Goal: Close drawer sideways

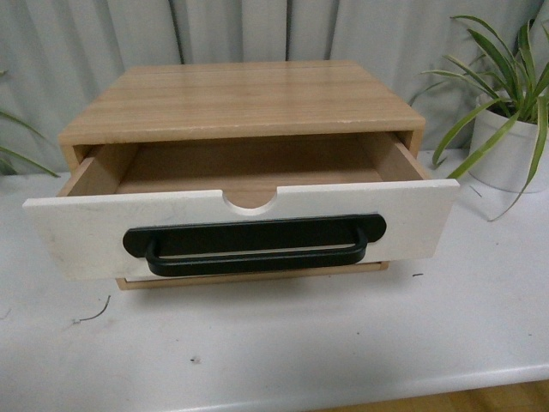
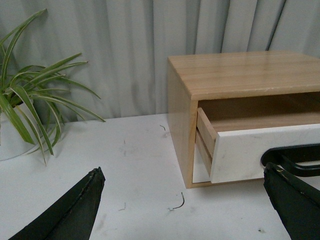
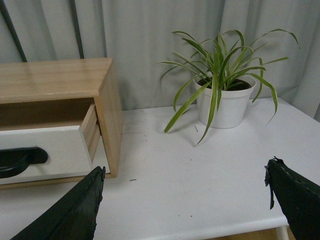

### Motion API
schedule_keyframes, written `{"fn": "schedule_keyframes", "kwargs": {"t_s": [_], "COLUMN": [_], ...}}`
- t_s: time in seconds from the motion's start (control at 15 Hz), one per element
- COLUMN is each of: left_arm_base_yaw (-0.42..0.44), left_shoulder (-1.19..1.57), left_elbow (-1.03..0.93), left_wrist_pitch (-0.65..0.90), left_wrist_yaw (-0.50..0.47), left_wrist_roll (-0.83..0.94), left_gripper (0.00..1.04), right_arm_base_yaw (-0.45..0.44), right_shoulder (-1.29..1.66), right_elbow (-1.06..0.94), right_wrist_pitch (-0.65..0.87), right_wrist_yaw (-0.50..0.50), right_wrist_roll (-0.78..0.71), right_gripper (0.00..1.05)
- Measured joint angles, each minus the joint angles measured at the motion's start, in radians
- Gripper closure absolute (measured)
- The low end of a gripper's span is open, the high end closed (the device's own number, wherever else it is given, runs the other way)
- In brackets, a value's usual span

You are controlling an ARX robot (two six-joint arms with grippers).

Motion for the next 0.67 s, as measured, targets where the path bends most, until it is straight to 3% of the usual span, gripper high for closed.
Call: {"fn": "schedule_keyframes", "kwargs": {"t_s": [0.67], "left_arm_base_yaw": [0.0], "left_shoulder": [0.0], "left_elbow": [0.0], "left_wrist_pitch": [0.0], "left_wrist_yaw": [0.0], "left_wrist_roll": [0.0], "left_gripper": [0.07], "right_arm_base_yaw": [0.0], "right_shoulder": [0.0], "right_elbow": [0.0], "right_wrist_pitch": [0.0], "right_wrist_yaw": [0.0], "right_wrist_roll": [0.0], "right_gripper": [0.06]}}
